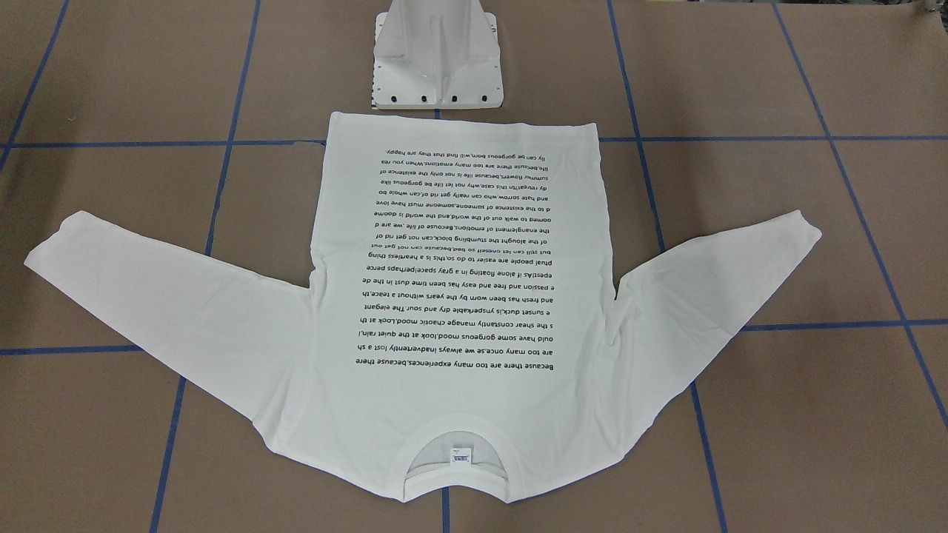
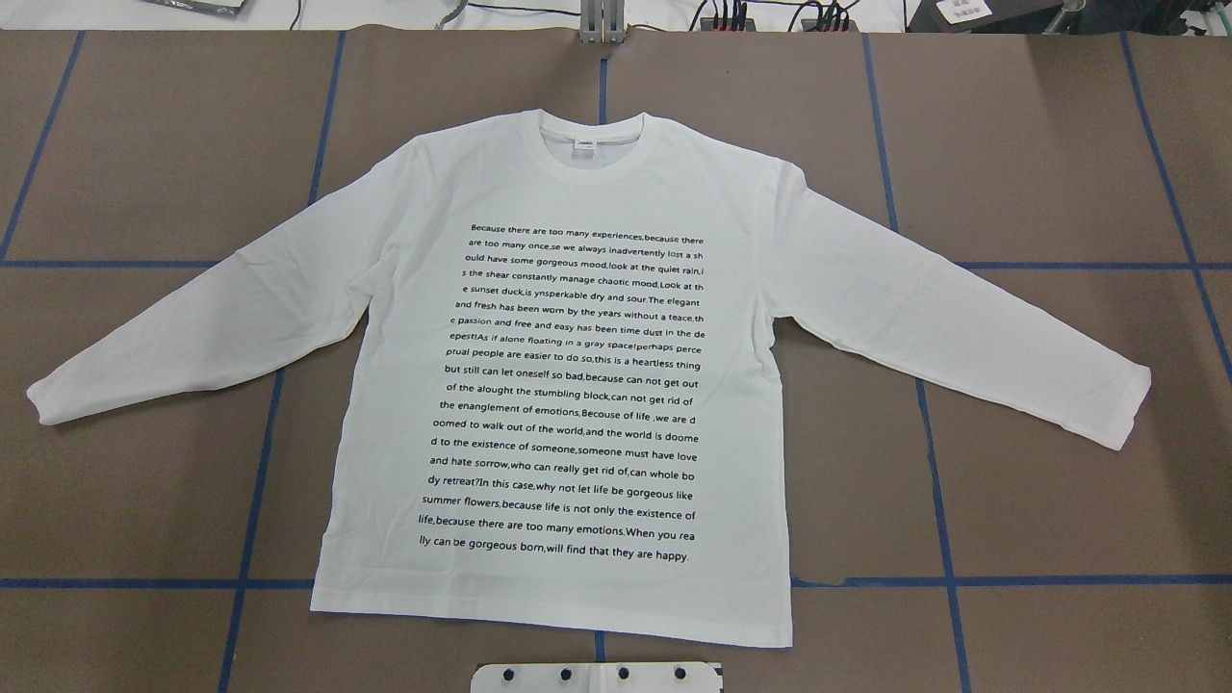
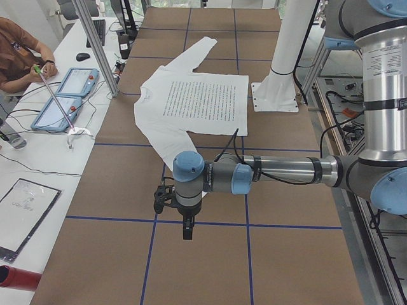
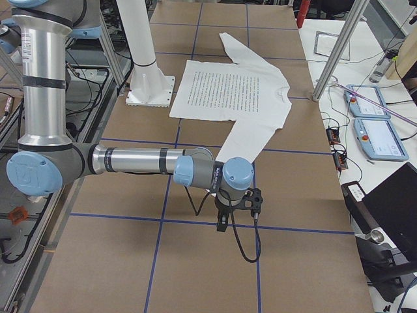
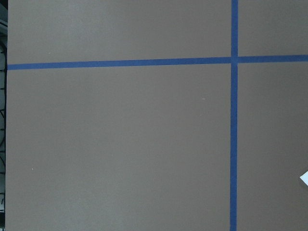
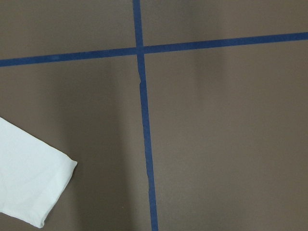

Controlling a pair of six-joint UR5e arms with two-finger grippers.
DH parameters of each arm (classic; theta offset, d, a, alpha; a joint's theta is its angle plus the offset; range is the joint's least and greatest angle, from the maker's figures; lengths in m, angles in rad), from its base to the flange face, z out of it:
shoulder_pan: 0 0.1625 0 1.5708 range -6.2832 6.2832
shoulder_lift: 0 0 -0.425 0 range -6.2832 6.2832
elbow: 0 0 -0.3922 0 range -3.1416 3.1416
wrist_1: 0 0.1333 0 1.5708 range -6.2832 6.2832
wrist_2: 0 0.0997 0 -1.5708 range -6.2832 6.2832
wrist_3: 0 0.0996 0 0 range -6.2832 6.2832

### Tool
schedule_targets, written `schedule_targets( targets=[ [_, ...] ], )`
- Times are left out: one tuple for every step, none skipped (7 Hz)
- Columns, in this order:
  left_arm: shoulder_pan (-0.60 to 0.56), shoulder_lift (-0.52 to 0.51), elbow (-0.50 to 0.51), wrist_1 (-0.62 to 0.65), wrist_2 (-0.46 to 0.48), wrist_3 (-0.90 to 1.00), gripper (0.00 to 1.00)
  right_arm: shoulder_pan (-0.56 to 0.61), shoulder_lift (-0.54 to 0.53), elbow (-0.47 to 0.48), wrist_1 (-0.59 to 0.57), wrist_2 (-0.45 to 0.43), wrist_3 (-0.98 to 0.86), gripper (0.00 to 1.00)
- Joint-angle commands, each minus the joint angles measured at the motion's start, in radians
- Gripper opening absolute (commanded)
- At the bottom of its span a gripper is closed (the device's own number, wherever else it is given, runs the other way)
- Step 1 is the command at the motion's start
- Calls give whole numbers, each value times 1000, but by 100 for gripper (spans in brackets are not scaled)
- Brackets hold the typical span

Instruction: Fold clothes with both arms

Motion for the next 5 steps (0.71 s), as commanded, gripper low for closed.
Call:
schedule_targets(
  targets=[
    [-1,-25,-19,-16,-51,-1,100,-3,27,3,0,1,10,100],
    [0,-59,1,-22,-137,-3,100,-6,52,-3,0,18,10,100],
    [0,-59,17,-82,-171,-3,100,-6,54,-15,44,56,10,100],
    [0,-46,25,-142,-200,-3,100,-12,44,-68,168,70,14,100],
    [2,-42,25,-173,-201,-1,100,-32,34,-107,282,69,70,100]
  ],
)
